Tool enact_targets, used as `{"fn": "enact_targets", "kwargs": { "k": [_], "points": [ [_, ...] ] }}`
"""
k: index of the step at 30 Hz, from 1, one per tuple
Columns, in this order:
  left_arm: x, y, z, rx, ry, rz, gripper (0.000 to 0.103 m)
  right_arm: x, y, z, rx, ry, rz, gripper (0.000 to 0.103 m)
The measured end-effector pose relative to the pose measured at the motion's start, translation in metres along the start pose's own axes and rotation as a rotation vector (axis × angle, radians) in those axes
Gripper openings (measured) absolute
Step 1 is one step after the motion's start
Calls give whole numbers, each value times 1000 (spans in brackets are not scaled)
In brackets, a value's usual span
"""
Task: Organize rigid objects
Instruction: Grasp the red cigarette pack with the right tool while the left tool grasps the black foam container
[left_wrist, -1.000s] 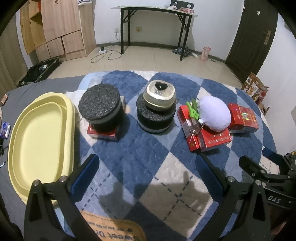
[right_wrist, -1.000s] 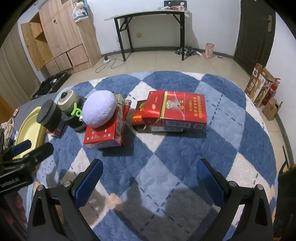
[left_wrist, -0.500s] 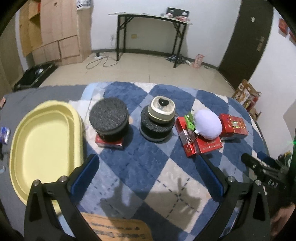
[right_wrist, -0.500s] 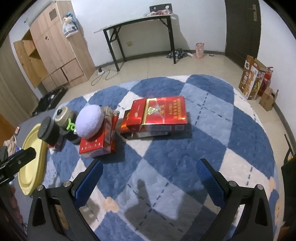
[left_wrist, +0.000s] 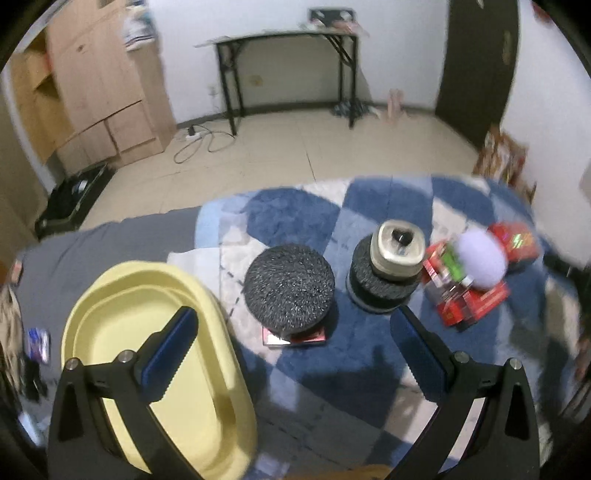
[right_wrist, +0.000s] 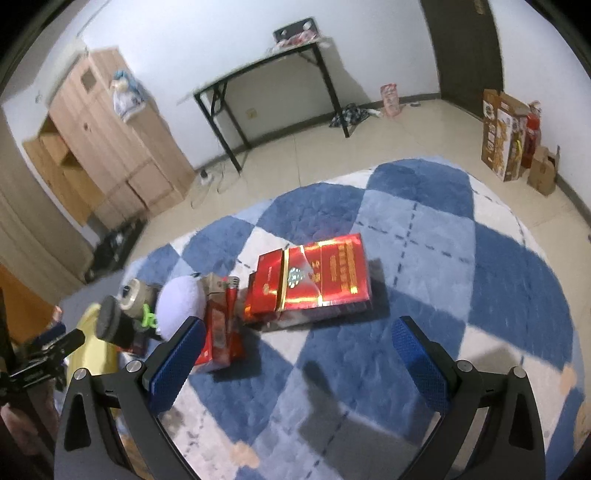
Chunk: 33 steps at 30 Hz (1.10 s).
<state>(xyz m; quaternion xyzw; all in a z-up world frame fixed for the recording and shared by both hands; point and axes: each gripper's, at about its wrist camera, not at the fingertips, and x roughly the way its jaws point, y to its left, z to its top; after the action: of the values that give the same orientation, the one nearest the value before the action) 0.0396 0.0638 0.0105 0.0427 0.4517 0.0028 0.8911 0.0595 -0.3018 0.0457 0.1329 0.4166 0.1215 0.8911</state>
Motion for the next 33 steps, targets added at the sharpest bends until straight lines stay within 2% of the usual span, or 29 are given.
{"fn": "enact_targets", "kwargs": {
  "k": [4,8,10,14,18,20,21,22,23,24,25,30,33],
  "points": [
    [23,-1,7,41,21,25,103,17,5,22,-36,46,-36,103],
    [38,5,13,6,34,24,103,41,10,27,-83,101,-112,103],
    [44,5,13,9,41,28,103,49,12,29,-79,100,-142,103],
    [51,5,12,8,47,37,103,57,13,29,-68,109,-114,103],
    [52,17,16,-49,12,59,103,72,6,29,-36,110,-77,103],
    [57,21,16,-74,37,29,103,80,3,27,-33,121,-77,103],
    [57,20,14,-76,40,15,99,83,3,26,-40,116,-81,103],
    [57,18,14,-69,38,9,91,83,3,26,-52,106,-89,103],
    [58,15,13,-57,39,4,86,83,4,26,-69,95,-96,99],
    [58,14,13,-53,37,-3,75,84,4,26,-81,83,-102,93],
    [57,13,14,-62,30,-29,68,83,6,25,-90,72,-105,92],
    [41,16,19,-75,-25,-19,68,75,4,19,-110,41,-106,91],
    [19,31,27,-114,-50,-26,68,54,-3,20,-103,0,-123,91]
  ]
}}
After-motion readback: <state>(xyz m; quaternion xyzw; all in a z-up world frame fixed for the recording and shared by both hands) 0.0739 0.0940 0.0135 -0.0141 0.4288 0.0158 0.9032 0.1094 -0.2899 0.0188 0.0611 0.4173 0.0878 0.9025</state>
